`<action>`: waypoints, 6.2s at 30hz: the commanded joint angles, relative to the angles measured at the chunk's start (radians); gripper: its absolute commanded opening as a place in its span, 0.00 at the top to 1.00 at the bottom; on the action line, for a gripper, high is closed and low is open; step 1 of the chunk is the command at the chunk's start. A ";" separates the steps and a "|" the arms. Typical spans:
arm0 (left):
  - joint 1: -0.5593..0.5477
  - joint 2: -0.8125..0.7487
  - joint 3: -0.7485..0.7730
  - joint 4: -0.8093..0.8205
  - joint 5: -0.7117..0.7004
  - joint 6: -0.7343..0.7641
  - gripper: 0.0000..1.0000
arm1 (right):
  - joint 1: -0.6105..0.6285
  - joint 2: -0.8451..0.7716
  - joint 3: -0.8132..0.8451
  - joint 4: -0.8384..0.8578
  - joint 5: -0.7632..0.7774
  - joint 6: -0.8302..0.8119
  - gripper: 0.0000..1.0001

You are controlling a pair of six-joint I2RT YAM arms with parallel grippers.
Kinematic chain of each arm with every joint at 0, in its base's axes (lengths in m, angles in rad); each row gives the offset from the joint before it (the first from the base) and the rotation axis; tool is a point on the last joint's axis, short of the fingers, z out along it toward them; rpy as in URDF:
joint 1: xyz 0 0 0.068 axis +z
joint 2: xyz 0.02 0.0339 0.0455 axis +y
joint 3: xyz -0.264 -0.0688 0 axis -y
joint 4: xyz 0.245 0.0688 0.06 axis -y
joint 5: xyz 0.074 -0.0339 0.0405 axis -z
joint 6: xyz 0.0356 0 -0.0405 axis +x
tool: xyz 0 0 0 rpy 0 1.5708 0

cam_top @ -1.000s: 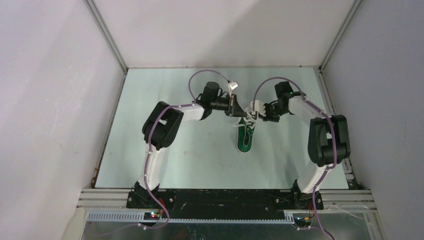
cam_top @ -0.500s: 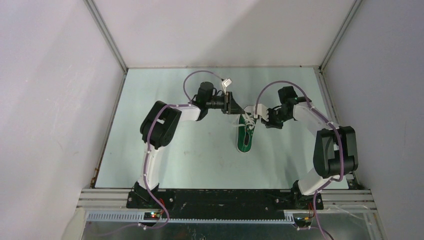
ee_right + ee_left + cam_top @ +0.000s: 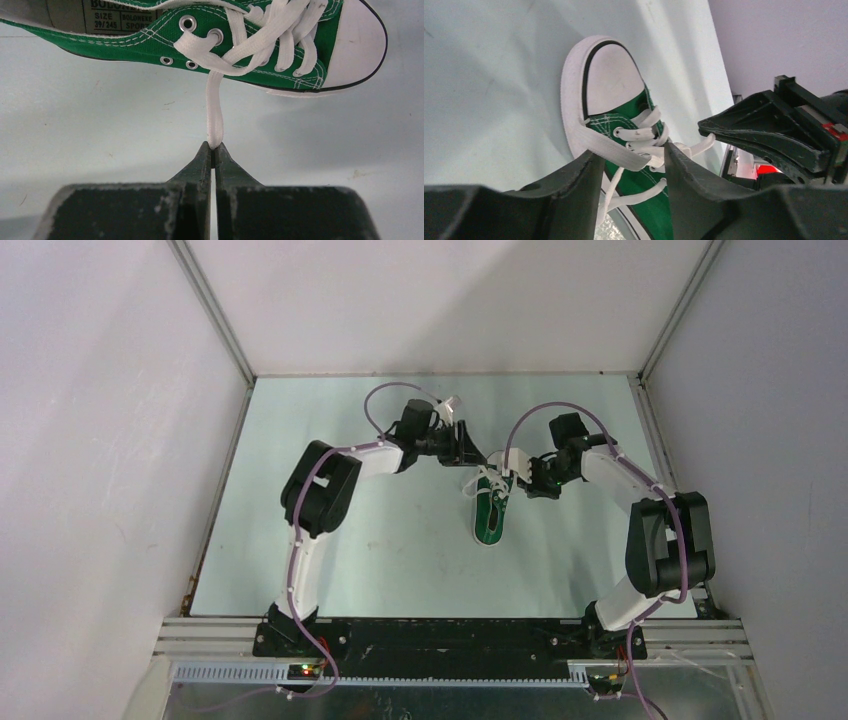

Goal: Tie the shoes

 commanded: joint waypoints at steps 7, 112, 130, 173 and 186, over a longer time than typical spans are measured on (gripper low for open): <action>-0.009 -0.012 0.036 -0.034 -0.083 0.047 0.99 | -0.004 -0.027 0.003 0.007 0.020 0.027 1.00; 0.060 -0.431 -0.261 -0.538 -0.359 0.664 0.64 | -0.248 0.234 0.305 -0.125 0.035 0.533 0.76; -0.127 -0.322 -0.247 -0.057 -0.015 0.925 0.46 | -0.046 0.350 0.375 -0.157 -0.327 0.426 0.42; -0.108 -0.291 -0.205 -0.346 -0.149 0.977 1.00 | -0.146 0.422 0.441 -0.298 -0.289 0.560 1.00; -0.098 -0.385 -0.322 -0.139 -0.123 0.819 0.79 | -0.134 0.405 0.395 -0.276 -0.324 0.605 1.00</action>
